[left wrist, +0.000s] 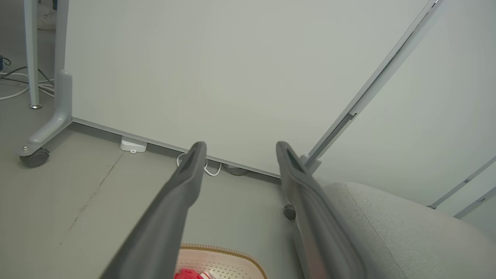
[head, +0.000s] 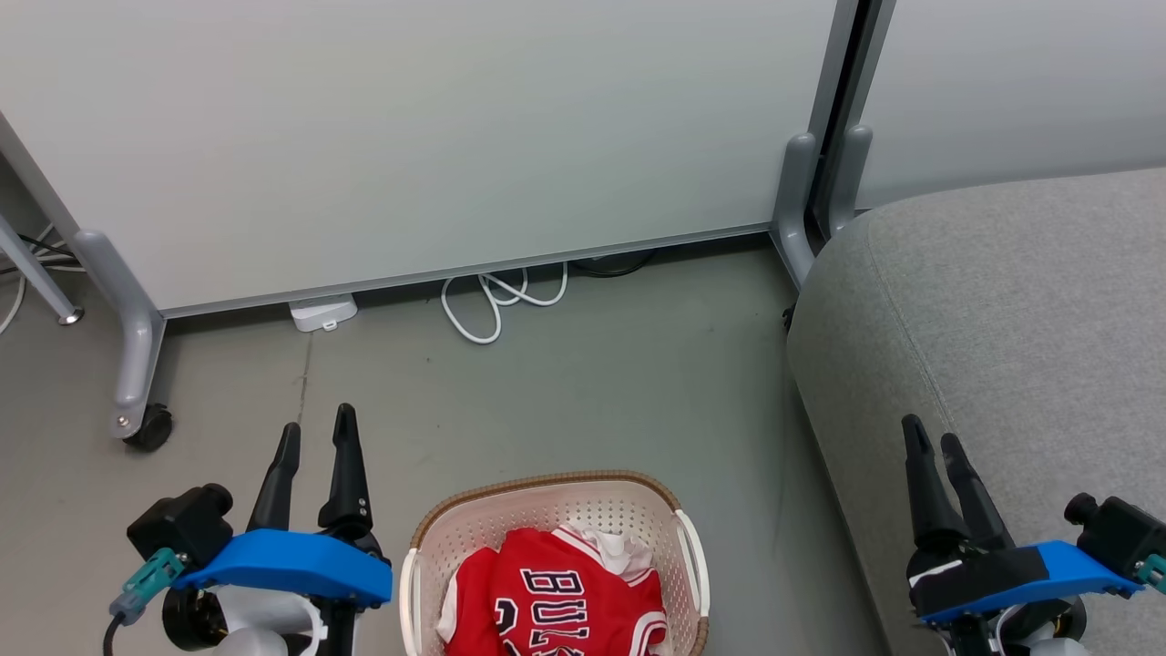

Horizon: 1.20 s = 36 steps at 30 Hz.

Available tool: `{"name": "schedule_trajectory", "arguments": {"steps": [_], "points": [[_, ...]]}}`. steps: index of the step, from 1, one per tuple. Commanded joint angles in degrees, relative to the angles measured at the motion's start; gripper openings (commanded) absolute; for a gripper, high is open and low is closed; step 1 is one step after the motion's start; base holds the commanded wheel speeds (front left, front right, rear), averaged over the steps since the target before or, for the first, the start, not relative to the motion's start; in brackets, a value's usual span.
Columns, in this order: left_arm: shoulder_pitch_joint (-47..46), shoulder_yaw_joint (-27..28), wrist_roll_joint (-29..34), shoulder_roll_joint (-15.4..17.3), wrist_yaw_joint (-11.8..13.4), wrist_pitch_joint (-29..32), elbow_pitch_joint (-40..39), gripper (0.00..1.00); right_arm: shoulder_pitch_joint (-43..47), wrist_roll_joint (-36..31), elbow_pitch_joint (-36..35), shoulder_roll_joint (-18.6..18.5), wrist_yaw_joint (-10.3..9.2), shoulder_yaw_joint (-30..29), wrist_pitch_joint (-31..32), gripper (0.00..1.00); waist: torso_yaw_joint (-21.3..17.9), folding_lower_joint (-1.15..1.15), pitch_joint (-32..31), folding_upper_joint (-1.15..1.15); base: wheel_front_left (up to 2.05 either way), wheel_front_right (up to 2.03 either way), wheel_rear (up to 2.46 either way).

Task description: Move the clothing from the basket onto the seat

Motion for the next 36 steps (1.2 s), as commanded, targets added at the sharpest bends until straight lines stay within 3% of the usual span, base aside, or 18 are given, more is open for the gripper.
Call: {"name": "schedule_trajectory", "arguments": {"steps": [1,16,36], "points": [[-1.54,-0.49,1.85,0.48,0.31,-0.66,-0.42,1.00,-1.05,-1.63,-0.47,-0.33,0.09,0.20,-0.63,1.00,0.05,0.00,0.01,0.00,0.00,0.00,0.00],[-1.93,-2.69,10.40,1.11,1.25,-3.01,-0.25,1.00,-1.21,-10.55,-0.60,-0.36,0.11,1.27,-2.96,1.00,0.47,0.00,0.13,0.00,0.00,0.00,0.00],[-2.34,-3.67,20.57,0.79,0.60,-5.64,1.32,1.00,-1.34,-21.05,-0.56,-0.38,0.13,2.25,-5.62,1.00,1.08,0.00,0.43,0.00,0.00,0.00,0.00]]}}
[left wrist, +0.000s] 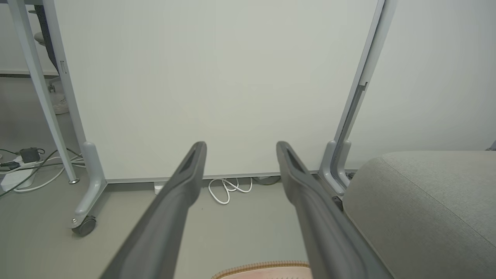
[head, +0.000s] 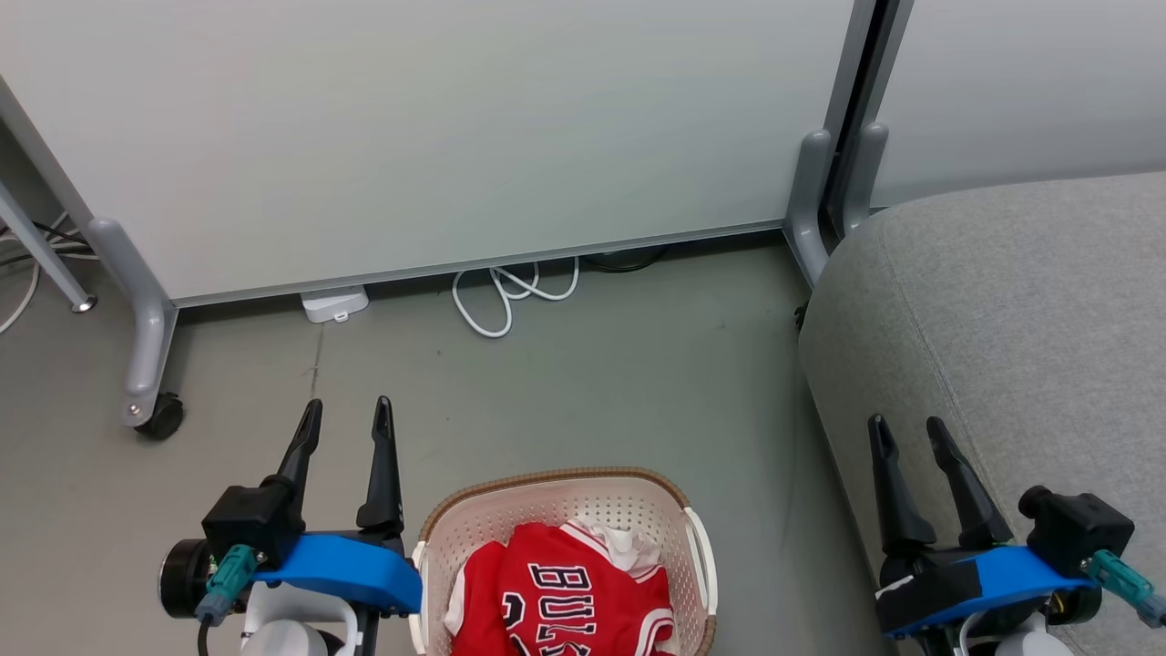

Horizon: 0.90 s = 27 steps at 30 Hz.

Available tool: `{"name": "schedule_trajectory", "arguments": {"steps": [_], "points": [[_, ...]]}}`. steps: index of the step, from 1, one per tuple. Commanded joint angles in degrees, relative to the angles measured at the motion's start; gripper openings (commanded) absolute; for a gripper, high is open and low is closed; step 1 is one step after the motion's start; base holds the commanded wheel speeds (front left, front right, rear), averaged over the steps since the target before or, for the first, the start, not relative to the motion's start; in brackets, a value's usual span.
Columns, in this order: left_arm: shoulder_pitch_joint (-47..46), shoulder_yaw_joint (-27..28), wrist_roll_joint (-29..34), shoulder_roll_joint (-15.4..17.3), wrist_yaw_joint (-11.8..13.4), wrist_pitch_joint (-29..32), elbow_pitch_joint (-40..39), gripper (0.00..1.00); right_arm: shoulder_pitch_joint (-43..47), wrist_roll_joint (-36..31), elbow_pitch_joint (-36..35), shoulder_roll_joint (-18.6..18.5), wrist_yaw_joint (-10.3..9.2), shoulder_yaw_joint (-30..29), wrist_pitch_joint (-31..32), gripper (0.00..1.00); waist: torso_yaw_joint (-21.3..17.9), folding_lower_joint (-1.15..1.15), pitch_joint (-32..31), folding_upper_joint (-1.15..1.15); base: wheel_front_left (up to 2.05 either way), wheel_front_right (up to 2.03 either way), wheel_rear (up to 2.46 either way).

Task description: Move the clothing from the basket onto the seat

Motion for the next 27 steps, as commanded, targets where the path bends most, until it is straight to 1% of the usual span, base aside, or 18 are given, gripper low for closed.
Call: {"name": "schedule_trajectory", "arguments": {"steps": [1,15,27], "points": [[-1.25,-0.21,1.61,0.16,-0.20,-0.54,-0.06,1.00,-1.08,-1.63,-0.38,-0.32,0.11,0.14,-0.63,1.00,0.08,0.00,0.05,0.00,0.00,0.00,0.00],[-1.54,-0.23,8.68,-0.21,-0.17,-2.32,1.36,1.00,-1.20,-8.21,0.27,-0.34,0.12,0.85,-2.39,1.00,0.42,0.00,0.32,0.00,0.00,0.00,0.00],[-1.86,-0.02,13.23,-0.69,-0.94,-3.46,2.98,1.00,-1.07,-13.04,0.40,-0.34,0.09,1.43,-3.54,1.00,0.86,0.00,0.42,0.00,0.00,0.00,0.00]]}}
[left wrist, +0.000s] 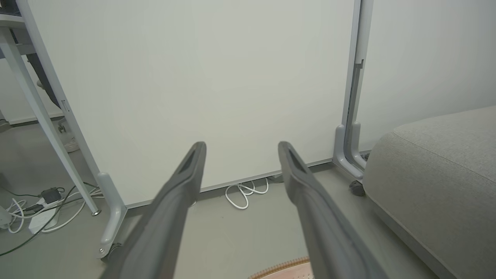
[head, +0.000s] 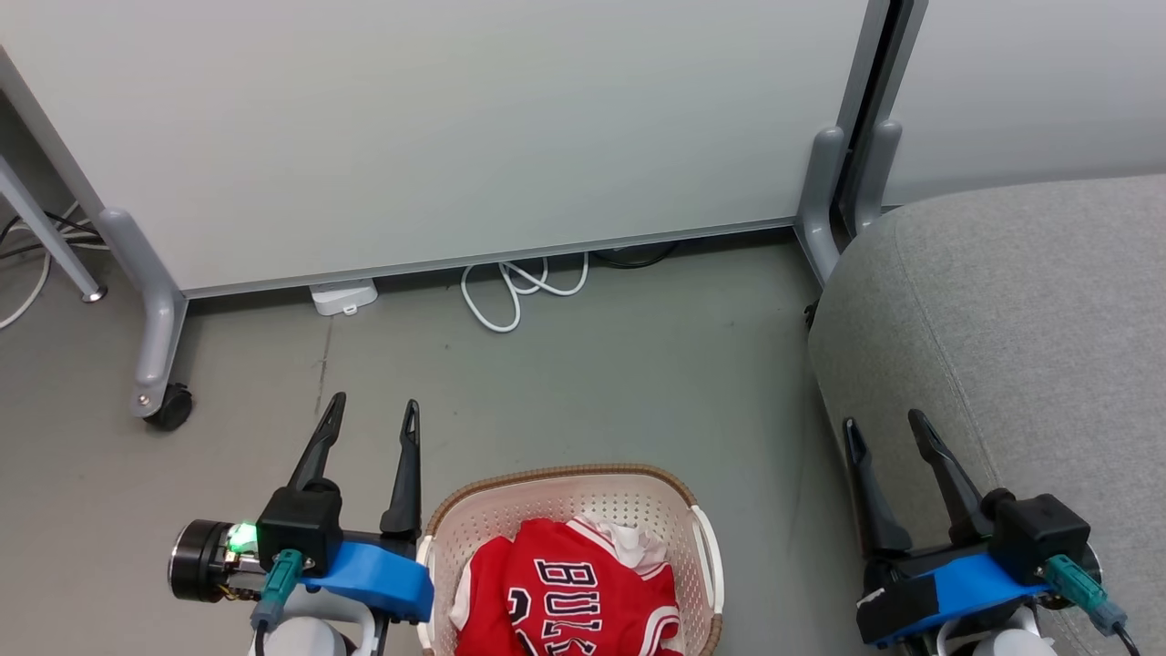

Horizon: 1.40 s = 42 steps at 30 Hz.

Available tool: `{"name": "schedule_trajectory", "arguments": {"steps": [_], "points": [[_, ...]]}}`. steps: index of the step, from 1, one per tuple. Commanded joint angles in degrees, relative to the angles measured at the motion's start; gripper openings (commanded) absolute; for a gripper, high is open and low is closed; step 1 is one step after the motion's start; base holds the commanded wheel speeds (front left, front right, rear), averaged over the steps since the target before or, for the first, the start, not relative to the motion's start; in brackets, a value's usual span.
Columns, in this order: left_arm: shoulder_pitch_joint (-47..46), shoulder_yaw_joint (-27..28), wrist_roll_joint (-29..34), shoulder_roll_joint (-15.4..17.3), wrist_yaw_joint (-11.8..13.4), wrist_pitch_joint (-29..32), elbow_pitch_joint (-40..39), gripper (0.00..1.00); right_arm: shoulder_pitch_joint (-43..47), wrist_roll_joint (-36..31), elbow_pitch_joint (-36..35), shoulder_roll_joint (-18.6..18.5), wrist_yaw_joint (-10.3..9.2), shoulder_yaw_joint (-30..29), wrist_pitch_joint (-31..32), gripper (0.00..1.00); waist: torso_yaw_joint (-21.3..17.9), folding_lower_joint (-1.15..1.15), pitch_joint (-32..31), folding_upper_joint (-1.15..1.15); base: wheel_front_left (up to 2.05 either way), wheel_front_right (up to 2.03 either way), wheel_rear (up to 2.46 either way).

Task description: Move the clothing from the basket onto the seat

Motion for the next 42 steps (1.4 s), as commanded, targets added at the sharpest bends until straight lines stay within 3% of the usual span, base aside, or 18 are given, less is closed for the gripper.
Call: {"name": "schedule_trajectory", "arguments": {"steps": [1,32,42], "points": [[-0.76,0.21,1.35,-0.11,-0.24,-0.53,0.27,1.00,-0.68,-1.28,0.07,-0.29,0.02,0.23,-0.56,1.00,0.06,0.00,0.00,0.00,0.00,0.00,0.00],[-0.74,2.92,0.54,-1.61,-3.00,-0.70,2.47,1.00,-0.48,-0.76,1.19,-0.28,0.03,0.40,-0.68,1.00,0.09,0.00,-0.10,0.00,0.00,0.00,0.00],[-2.95,2.96,0.33,-1.69,-3.75,-0.69,3.79,1.00,-1.78,-0.70,0.29,-0.27,0.03,0.45,-0.67,1.00,-1.19,0.00,2.79,0.00,0.00,0.00,0.00]]}}
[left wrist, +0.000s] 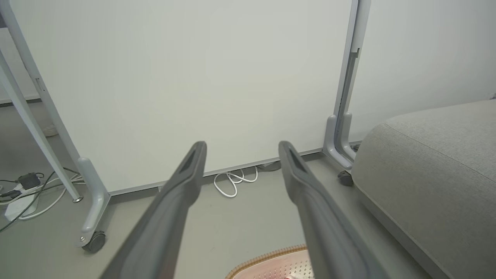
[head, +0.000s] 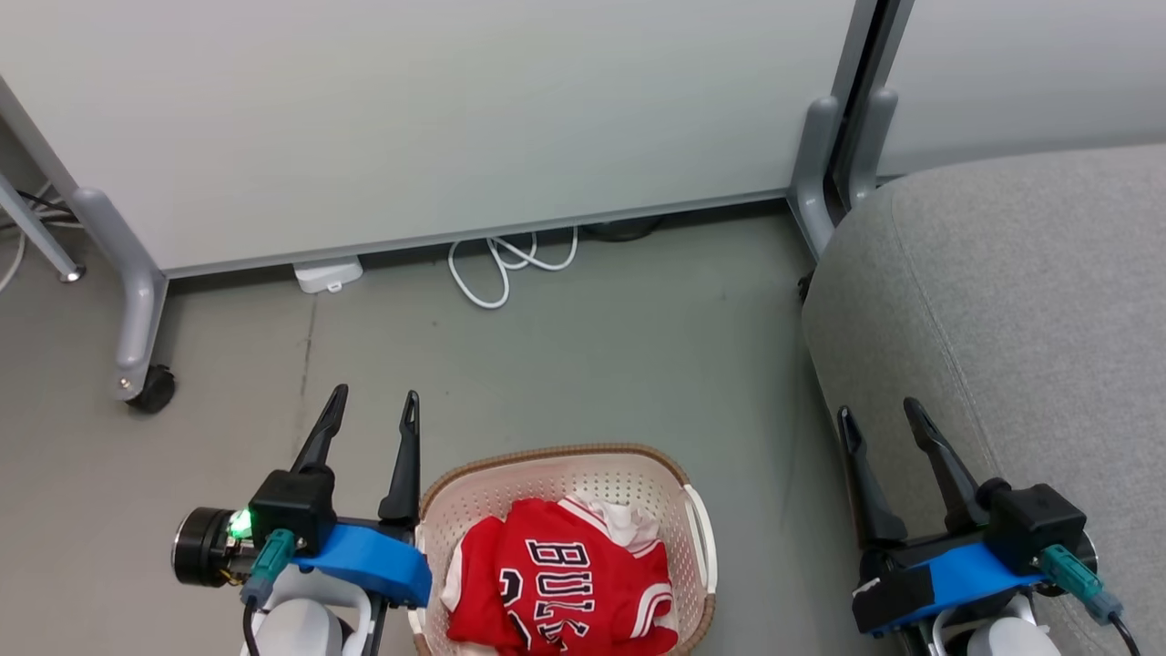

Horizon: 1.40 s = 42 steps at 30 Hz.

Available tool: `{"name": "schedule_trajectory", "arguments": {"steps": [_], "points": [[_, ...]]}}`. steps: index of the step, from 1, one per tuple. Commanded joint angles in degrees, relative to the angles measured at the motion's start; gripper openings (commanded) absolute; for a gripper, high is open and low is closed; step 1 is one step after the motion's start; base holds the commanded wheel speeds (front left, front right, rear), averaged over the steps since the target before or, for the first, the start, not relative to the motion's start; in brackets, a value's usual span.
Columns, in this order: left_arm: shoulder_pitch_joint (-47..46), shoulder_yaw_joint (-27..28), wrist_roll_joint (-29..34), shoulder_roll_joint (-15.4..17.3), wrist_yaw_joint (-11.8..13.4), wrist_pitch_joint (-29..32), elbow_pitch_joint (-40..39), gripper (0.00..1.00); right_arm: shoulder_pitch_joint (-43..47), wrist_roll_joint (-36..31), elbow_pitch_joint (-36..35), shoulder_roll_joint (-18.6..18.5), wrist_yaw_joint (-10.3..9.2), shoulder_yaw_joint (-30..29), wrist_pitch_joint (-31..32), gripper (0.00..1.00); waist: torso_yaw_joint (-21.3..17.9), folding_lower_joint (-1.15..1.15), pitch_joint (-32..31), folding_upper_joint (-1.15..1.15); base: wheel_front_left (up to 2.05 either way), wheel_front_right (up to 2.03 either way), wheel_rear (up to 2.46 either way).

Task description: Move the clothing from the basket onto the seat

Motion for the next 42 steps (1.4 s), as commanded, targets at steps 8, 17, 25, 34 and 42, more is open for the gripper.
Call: {"name": "schedule_trajectory", "arguments": {"steps": [8,17,25,34,42], "points": [[-7.29,-2.54,0.81,1.91,-1.14,-0.22,4.63,1.00,-3.34,0.66,-1.11,-0.24,0.01,0.27,-0.18,1.00,-3.02,0.00,6.76,0.00,0.00,0.00,0.00],[-17.07,-10.58,0.94,6.08,-1.42,-0.22,10.88,1.00,-9.04,1.95,-2.81,-0.22,0.01,1.92,-0.18,1.00,-8.11,0.00,16.70,0.00,0.00,0.00,0.00],[-24.97,-21.24,-1.65,10.22,-1.42,-0.22,17.35,1.00,-13.28,2.53,-4.61,-0.20,0.01,3.13,-0.14,1.00,-11.42,0.00,23.85,0.00,0.00,0.00,0.00],[-31.93,-33.96,-4.41,12.29,-1.43,-0.22,28.53,1.00,-16.52,3.14,-6.19,-0.19,0.01,3.85,-0.12,1.00,-13.20,0.00,29.98,0.00,0.00,0.00,0.00],[-37.78,-49.26,-8.19,11.56,-1.43,0.16,36.74,1.00,-18.98,3.04,-7.23,-0.20,0.01,4.02,-0.12,1.00,-13.26,0.00,34.71,0.00,0.00,0.00,0.00]]}}
